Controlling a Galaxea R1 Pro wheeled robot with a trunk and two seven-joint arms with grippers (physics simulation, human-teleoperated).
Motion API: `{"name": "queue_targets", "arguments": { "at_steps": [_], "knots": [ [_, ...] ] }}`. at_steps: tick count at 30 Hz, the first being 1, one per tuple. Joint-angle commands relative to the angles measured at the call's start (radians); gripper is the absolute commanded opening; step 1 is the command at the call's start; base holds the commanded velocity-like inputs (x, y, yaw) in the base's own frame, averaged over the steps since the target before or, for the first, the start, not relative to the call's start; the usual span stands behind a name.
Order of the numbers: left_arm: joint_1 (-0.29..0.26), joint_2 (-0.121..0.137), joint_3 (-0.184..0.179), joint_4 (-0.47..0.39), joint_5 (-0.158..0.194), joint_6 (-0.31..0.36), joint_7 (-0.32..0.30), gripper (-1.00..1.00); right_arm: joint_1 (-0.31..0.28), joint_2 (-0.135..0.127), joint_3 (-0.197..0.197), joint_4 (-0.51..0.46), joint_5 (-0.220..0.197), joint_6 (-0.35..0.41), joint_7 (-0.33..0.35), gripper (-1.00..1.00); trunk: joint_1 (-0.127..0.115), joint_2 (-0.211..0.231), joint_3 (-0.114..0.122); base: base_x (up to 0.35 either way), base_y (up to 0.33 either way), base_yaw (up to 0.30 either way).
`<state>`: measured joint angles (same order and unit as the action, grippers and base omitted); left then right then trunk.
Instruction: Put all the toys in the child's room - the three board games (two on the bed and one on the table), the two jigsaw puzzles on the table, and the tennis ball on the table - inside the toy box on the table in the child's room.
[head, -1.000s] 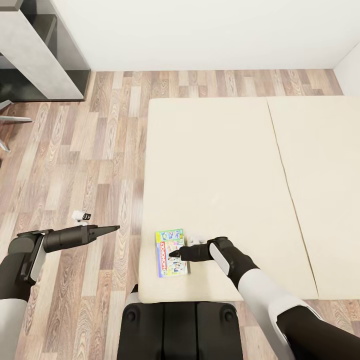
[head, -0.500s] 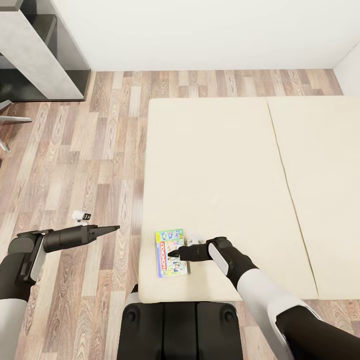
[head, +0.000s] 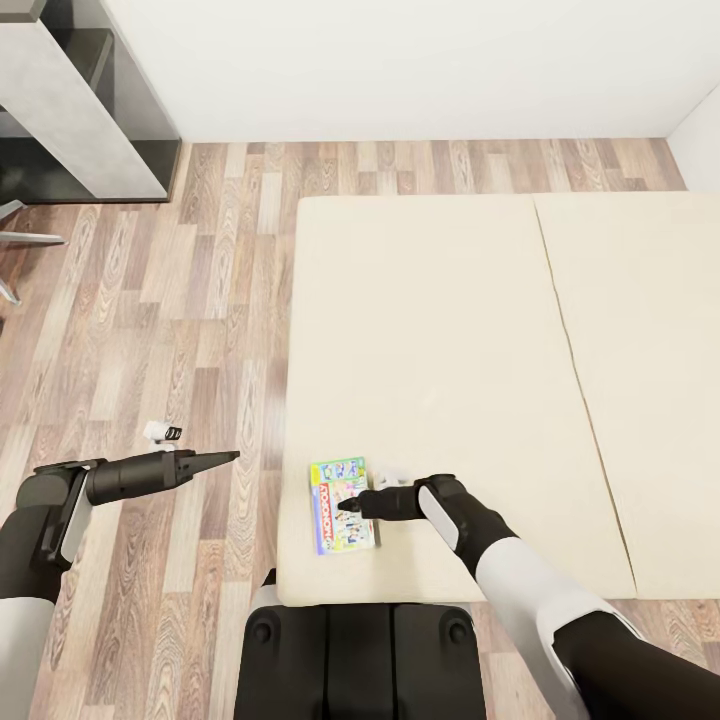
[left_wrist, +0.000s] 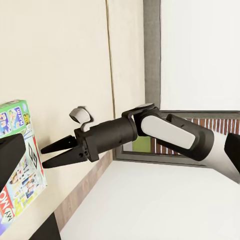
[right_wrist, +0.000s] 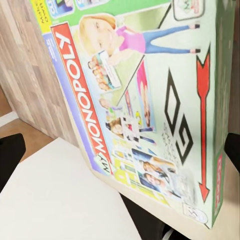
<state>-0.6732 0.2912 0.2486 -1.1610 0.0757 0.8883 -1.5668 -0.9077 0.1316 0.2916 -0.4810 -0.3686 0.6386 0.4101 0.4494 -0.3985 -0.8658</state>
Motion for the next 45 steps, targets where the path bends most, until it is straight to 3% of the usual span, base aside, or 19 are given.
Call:
{"name": "queue_targets", "arguments": {
  "at_steps": [1, 45],
  "knots": [
    [0.0, 0.0, 0.0, 0.0, -0.001, 0.011, -0.004, 1.0, 0.0, 0.0, 0.002, -0.001, -0.001, 0.003, 0.0, 1.0, 0.001, -0.002, -0.001, 0.0, 0.0, 0.0],
    [0.0, 0.001, 0.0, 0.0, -0.001, 0.011, -0.004, 1.0, 0.0, 0.005, 0.005, 0.002, 0.0, -0.002, -0.001, 1.0, 0.001, -0.002, -0.001, 0.0, 0.02, 0.0]
  ]
}}
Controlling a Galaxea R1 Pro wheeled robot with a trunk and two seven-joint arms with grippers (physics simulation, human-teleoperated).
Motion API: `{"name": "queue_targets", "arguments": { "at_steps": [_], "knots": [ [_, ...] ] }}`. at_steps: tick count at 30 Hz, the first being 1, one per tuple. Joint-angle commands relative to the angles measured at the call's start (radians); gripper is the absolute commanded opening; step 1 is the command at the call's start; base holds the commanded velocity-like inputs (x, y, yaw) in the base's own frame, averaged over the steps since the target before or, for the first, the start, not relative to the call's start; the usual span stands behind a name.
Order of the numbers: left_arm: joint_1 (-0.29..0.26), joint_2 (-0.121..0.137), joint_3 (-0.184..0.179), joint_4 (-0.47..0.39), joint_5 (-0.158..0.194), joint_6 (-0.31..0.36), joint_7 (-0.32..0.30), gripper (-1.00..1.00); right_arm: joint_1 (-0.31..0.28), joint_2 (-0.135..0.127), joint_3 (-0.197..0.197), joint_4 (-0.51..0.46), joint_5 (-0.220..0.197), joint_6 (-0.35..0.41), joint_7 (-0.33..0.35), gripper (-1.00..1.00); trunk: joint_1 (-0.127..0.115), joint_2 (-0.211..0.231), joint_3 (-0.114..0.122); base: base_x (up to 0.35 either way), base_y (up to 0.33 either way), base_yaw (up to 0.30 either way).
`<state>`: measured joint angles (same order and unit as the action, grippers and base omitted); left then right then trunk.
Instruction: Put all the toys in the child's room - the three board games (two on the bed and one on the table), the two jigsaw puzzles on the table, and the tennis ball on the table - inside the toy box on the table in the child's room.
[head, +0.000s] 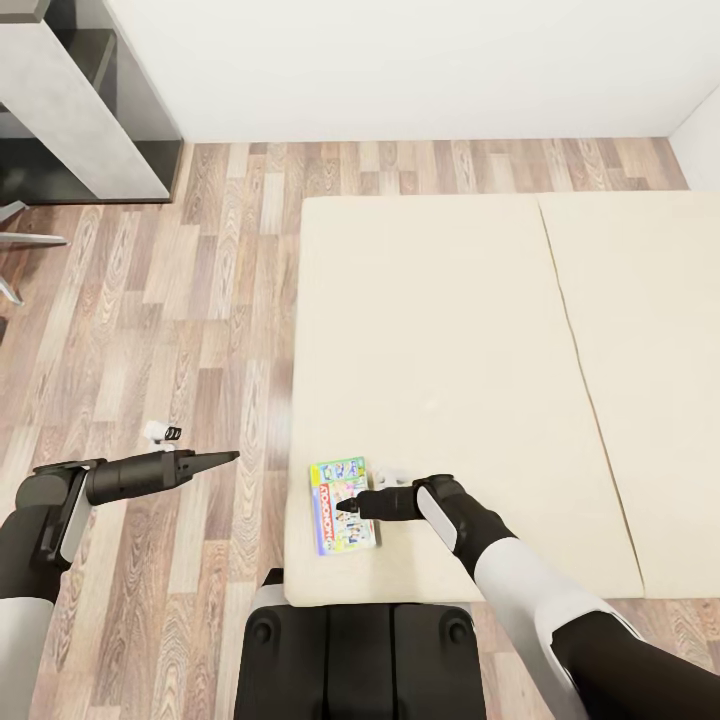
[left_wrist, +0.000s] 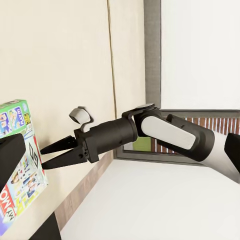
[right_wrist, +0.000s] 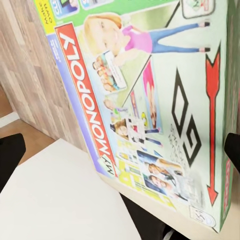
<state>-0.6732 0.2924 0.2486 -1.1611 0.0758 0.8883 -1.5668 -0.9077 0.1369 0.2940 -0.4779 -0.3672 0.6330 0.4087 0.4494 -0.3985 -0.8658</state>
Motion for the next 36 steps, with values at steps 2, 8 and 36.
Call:
{"name": "queue_targets", "arguments": {
  "at_steps": [2, 8, 36],
  "knots": [
    [0.0, 0.0, 0.0, 0.0, -0.001, 0.011, -0.004, 1.0, 0.0, 0.0, 0.003, -0.001, -0.001, 0.004, 0.001, 1.0, 0.001, -0.002, -0.001, 0.0, 0.013, 0.0],
    [0.0, 0.0, 0.0, 0.0, -0.001, 0.011, -0.004, 1.0, 0.0, 0.0, 0.003, 0.0, 0.0, 0.004, 0.001, 1.0, 0.001, -0.002, -0.001, 0.0, 0.104, 0.0],
    [0.0, 0.001, 0.0, 0.0, -0.001, 0.011, -0.004, 1.0, 0.0, 0.0, 0.002, -0.001, -0.002, 0.005, 0.001, 1.0, 0.001, -0.002, -0.001, 0.0, 0.007, 0.0]
  ]
}}
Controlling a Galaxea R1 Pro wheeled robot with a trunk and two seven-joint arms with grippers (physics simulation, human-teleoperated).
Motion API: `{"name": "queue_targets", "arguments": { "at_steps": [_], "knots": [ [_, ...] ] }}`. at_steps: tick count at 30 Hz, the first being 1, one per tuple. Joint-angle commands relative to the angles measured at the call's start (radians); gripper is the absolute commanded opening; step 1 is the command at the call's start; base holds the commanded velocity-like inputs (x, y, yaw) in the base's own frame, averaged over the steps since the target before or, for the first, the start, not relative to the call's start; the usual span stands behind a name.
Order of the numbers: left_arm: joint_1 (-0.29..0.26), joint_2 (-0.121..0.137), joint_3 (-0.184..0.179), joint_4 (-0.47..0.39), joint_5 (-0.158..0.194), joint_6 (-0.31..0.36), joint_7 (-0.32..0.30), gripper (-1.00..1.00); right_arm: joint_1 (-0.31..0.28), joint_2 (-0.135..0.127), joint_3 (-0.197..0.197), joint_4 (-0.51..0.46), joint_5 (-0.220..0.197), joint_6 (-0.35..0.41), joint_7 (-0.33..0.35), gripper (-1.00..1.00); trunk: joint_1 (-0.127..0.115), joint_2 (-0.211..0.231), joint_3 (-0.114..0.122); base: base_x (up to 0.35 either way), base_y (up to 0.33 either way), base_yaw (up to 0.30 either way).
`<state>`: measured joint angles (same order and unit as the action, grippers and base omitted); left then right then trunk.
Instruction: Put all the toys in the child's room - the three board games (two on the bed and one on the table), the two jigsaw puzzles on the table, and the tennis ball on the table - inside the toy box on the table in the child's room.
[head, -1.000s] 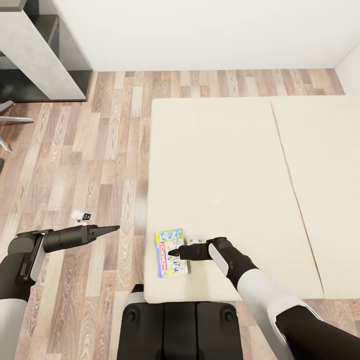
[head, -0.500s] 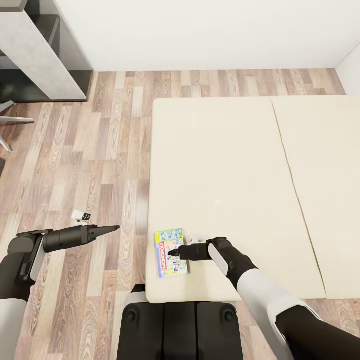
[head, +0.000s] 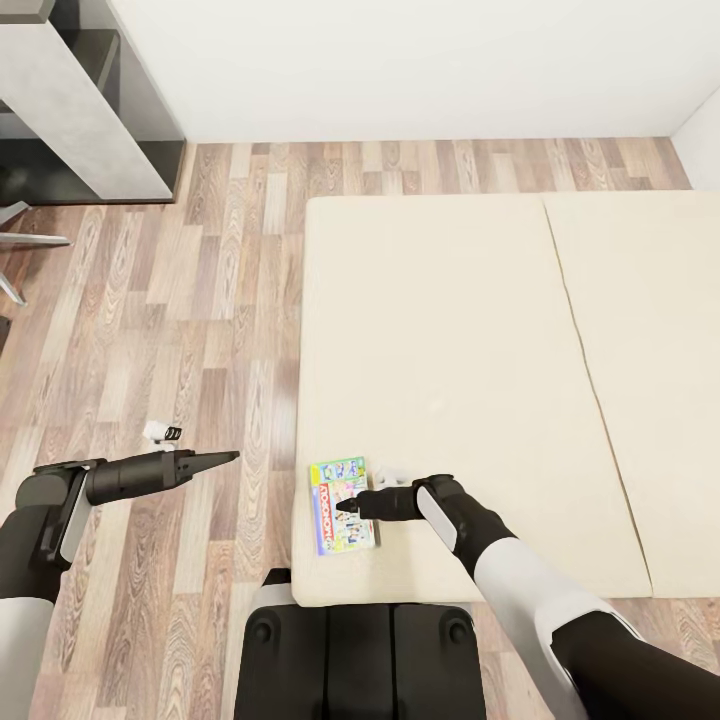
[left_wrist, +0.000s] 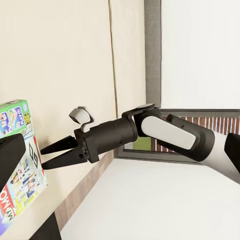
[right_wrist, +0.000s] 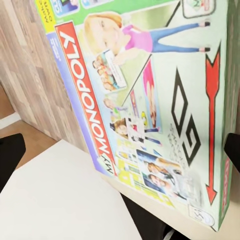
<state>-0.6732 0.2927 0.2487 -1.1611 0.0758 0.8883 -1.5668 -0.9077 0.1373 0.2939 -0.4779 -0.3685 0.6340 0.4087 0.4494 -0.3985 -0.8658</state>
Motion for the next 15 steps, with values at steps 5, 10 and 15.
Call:
{"name": "queue_targets", "arguments": {
  "at_steps": [5, 10, 15],
  "knots": [
    [0.0, 0.0, 0.0, 0.0, -0.001, 0.011, -0.004, 1.0, 0.0, 0.001, 0.002, -0.001, -0.001, 0.004, 0.001, 1.0, 0.001, -0.002, -0.001, 0.0, 0.001, 0.0],
    [0.0, 0.0, 0.0, 0.0, -0.001, 0.011, -0.004, 1.0, 0.0, 0.001, 0.003, -0.001, -0.001, 0.003, 0.001, 1.0, 0.001, -0.002, -0.001, 0.0, 0.083, 0.0],
    [0.0, 0.0, 0.0, 0.0, -0.001, 0.011, -0.004, 1.0, 0.0, 0.001, 0.004, -0.001, 0.0, 0.003, 0.001, 1.0, 0.001, -0.002, -0.001, 0.0, 0.148, 0.0]
  ]
}}
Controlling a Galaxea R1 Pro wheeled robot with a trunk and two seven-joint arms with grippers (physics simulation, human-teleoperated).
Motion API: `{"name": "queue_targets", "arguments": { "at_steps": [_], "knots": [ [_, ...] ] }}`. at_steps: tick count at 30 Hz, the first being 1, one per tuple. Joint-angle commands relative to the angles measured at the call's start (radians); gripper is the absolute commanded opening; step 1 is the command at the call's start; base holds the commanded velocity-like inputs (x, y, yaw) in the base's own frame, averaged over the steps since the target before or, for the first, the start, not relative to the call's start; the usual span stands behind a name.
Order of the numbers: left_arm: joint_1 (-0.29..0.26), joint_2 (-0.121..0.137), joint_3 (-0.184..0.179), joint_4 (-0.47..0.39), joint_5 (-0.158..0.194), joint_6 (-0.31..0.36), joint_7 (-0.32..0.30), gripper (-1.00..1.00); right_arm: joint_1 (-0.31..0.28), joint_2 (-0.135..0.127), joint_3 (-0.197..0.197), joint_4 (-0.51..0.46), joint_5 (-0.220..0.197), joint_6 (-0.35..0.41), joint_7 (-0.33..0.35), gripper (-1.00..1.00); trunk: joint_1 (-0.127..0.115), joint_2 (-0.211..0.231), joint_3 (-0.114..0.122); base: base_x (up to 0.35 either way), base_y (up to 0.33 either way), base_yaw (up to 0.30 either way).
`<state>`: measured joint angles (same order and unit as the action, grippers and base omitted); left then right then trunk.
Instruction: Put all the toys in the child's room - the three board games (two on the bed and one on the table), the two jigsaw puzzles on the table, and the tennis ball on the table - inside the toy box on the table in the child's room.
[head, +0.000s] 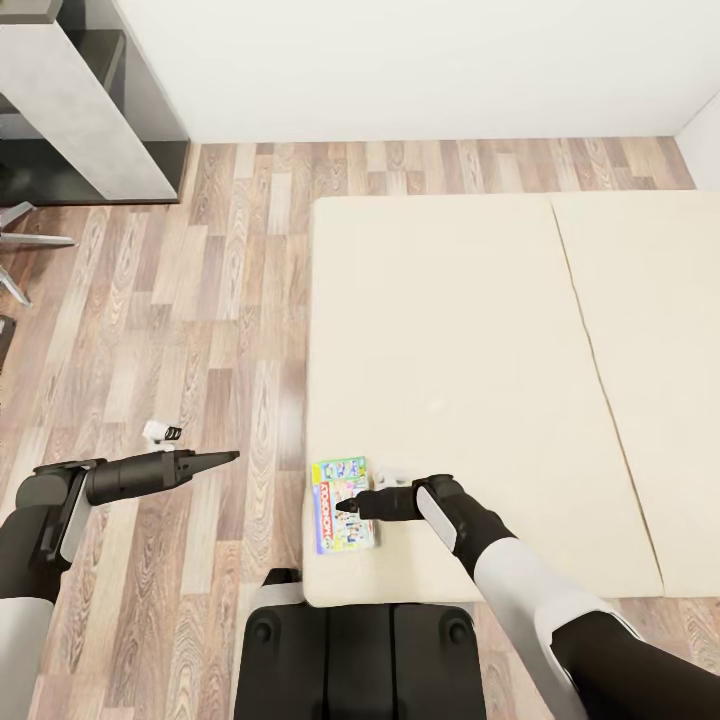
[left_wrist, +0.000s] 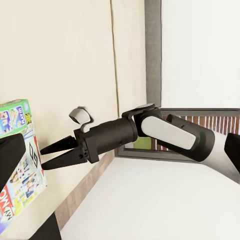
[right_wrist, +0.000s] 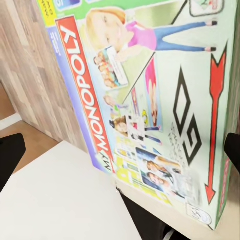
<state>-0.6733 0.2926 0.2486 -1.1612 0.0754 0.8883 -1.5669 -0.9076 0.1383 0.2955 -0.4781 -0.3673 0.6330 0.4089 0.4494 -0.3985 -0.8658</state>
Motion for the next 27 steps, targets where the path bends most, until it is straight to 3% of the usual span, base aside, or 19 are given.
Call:
{"name": "queue_targets", "arguments": {
  "at_steps": [1, 9, 27],
  "knots": [
    [0.0, 0.0, 0.0, 0.0, 0.0, 0.011, -0.004, 1.0, -0.001, 0.0, 0.002, -0.001, -0.001, 0.004, 0.001, 1.0, 0.001, -0.002, -0.001, 0.0, 0.156, 0.0],
    [0.0, 0.0, 0.0, 0.0, 0.0, 0.011, -0.004, 1.0, -0.001, 0.0, 0.002, -0.001, -0.001, 0.004, 0.001, 1.0, 0.001, -0.002, -0.001, 0.0, 0.145, 0.0],
    [0.0, 0.0, 0.001, 0.0, 0.0, 0.011, -0.004, 1.0, -0.001, 0.0, 0.003, -0.001, 0.0, 0.004, 0.001, 1.0, 0.001, -0.002, -0.001, 0.0, 0.039, 0.0]
  ]
}}
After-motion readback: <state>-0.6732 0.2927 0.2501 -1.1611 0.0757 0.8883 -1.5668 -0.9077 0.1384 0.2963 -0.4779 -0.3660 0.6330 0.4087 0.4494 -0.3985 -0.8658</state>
